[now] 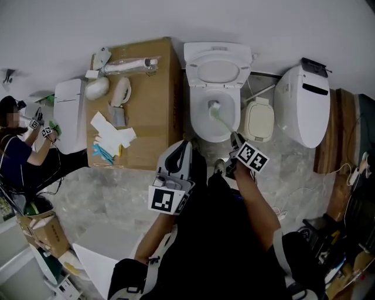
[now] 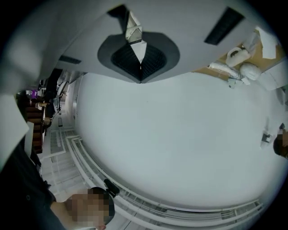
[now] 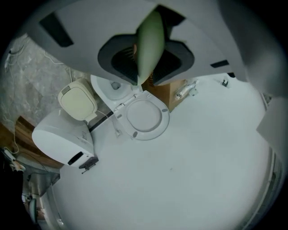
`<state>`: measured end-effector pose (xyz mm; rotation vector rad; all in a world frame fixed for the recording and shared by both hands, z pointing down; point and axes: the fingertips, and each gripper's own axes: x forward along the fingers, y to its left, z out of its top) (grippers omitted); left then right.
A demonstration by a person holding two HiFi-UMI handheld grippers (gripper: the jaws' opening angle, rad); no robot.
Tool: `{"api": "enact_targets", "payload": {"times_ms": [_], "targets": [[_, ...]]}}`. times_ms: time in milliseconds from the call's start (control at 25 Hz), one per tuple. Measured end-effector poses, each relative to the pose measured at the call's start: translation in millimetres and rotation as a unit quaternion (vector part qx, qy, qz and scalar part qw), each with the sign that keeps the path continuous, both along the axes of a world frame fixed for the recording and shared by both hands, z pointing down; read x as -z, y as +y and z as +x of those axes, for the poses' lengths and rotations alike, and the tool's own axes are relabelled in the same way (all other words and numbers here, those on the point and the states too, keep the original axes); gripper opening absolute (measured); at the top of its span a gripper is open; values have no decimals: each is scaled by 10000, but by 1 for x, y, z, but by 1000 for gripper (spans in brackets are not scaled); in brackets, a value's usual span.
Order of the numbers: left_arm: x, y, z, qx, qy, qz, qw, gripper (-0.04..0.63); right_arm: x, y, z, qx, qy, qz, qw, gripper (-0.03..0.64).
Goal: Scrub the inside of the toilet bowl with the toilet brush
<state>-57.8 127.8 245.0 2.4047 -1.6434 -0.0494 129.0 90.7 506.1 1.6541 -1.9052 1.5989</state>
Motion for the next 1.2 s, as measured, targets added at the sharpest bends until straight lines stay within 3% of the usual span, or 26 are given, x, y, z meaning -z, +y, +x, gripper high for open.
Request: {"api": "enact_targets", "payload": {"times_ms": [200,520,720,1000,1200], "targets": [[-16,-60,-22,-281,98,-44,9995,8,-65,-46,-28,-760,-134,-549,9955,117],[-59,-128,-47,-441,112,-426,9981,8,-166,-95,-50,-1869,-240,-1232,9743,115],[-83,-147,-55,-575,226,-637,9961,9,-209,-113,-67,-2251,-390,-1466,9625,116],[-114,-161,-77,-610,108,-865,9943,8,-266,-139,-89,-2611,-548,-1650,9495,115],[-128,-164,-86,-619,144,-995,9930,9,-286,-144,-99,-2585,-660,-1861,9456,115]]}}
